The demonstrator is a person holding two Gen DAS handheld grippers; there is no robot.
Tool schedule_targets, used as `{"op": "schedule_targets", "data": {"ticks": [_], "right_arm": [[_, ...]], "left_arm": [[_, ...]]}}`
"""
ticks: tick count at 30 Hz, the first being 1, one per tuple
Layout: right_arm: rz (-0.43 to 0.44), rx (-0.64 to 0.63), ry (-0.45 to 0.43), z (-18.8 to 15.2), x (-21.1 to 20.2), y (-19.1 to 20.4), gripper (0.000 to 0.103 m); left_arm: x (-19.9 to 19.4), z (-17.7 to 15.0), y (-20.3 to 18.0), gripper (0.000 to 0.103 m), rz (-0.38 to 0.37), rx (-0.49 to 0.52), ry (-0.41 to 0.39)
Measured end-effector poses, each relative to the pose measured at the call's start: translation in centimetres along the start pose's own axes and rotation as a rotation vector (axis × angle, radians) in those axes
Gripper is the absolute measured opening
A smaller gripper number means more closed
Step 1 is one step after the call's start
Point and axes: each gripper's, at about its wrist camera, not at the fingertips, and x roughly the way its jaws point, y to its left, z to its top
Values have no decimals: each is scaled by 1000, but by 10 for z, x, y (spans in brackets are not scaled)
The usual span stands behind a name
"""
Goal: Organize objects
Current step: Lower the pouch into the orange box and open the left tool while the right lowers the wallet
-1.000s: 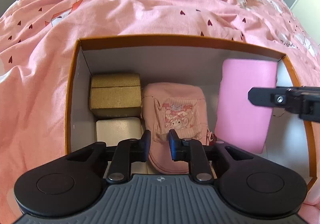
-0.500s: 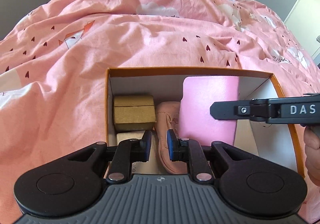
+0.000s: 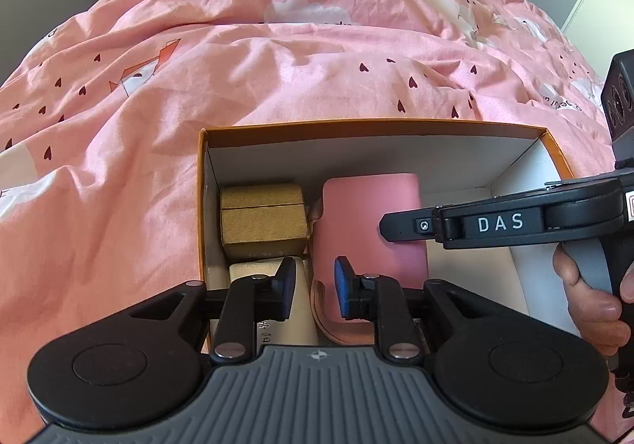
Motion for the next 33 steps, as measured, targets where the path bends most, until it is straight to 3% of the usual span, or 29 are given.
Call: {"op": "schedule_targets", "data": {"ticks": [5, 8, 9, 12, 15, 18, 21, 25, 29, 33], "right_arm": [[-126, -91, -32, -3, 3, 10, 33], [-146, -122, -41, -5, 1, 12, 35], [-146, -114, -43, -4, -1, 11, 36], [-114, -52, -37, -5, -8, 2, 54], [-64, 43, -8, -6, -6, -13, 56], [-8, 159, 23, -8, 2, -29, 66], [46, 214, 40, -8, 11, -35, 64], [57, 139, 19, -6, 15, -21, 55], [34, 58, 15, -3, 19, -9, 54], [34, 79, 19, -1, 18, -12, 57]], "left_arm": [[0, 0, -2, 27, -13, 1, 0], [-1, 0, -2, 28, -14, 1, -2], [-1, 0, -2, 29, -15, -1, -3], [-4, -2, 0, 32, -20, -9, -9], [-7, -4, 2, 32, -18, -13, -14], [-10, -5, 2, 32, -20, -10, -20], [-12, -6, 2, 33, -20, 0, -23], [-13, -7, 2, 36, -21, -2, -24], [-13, -8, 3, 41, -25, -7, -26], [-16, -10, 0, 48, -32, 6, -45]]}}
